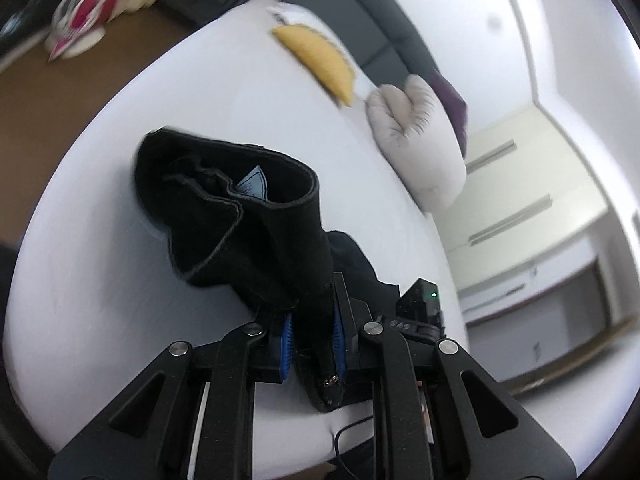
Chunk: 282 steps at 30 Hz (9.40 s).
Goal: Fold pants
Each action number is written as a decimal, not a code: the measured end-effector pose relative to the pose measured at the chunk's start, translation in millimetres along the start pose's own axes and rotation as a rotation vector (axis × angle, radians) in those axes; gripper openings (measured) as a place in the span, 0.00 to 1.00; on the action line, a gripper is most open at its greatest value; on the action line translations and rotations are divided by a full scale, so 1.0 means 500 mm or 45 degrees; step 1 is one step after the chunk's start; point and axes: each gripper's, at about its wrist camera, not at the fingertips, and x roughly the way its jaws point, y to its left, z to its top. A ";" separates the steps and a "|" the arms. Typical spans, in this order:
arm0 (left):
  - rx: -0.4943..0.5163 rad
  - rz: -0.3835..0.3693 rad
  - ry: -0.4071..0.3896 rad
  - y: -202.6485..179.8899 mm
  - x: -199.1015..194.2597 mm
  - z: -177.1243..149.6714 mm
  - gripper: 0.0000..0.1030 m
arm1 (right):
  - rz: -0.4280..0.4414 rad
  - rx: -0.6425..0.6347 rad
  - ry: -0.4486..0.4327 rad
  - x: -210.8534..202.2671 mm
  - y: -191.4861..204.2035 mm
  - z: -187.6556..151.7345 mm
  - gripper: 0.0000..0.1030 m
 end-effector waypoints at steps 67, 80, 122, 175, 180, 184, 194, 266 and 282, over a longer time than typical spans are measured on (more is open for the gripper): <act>1.016 0.265 0.341 -0.382 0.324 -0.315 0.02 | 0.042 0.180 -0.259 -0.335 -0.273 0.005 0.16; 0.918 0.237 0.346 -0.357 0.330 -0.269 0.02 | -0.017 0.191 -0.303 -0.367 -0.294 -0.001 0.17; 0.895 0.321 0.480 -0.333 0.454 -0.288 0.02 | -0.228 0.123 -0.531 -0.472 -0.224 -0.124 0.35; 0.066 -0.092 0.769 -0.127 0.468 -0.152 0.33 | -0.056 0.124 -0.215 -0.355 -0.279 0.008 0.29; 0.052 -0.190 0.748 -0.123 0.449 -0.123 0.23 | -0.115 0.060 -0.269 -0.369 -0.214 0.001 0.22; 0.049 -0.254 0.676 -0.132 0.412 -0.099 0.23 | -0.113 -0.013 -0.299 -0.382 -0.139 0.010 0.21; 0.185 -0.117 0.476 -0.110 0.394 -0.073 0.23 | 0.017 -0.143 -0.255 -0.243 0.045 0.214 0.21; 0.590 0.839 -0.212 -0.406 -0.089 -0.523 1.00 | -0.875 -0.673 -1.009 -0.317 0.383 -0.311 1.00; 0.569 0.857 -0.170 -0.378 -0.056 -0.531 1.00 | -0.892 -0.694 -0.940 -0.291 0.381 -0.307 1.00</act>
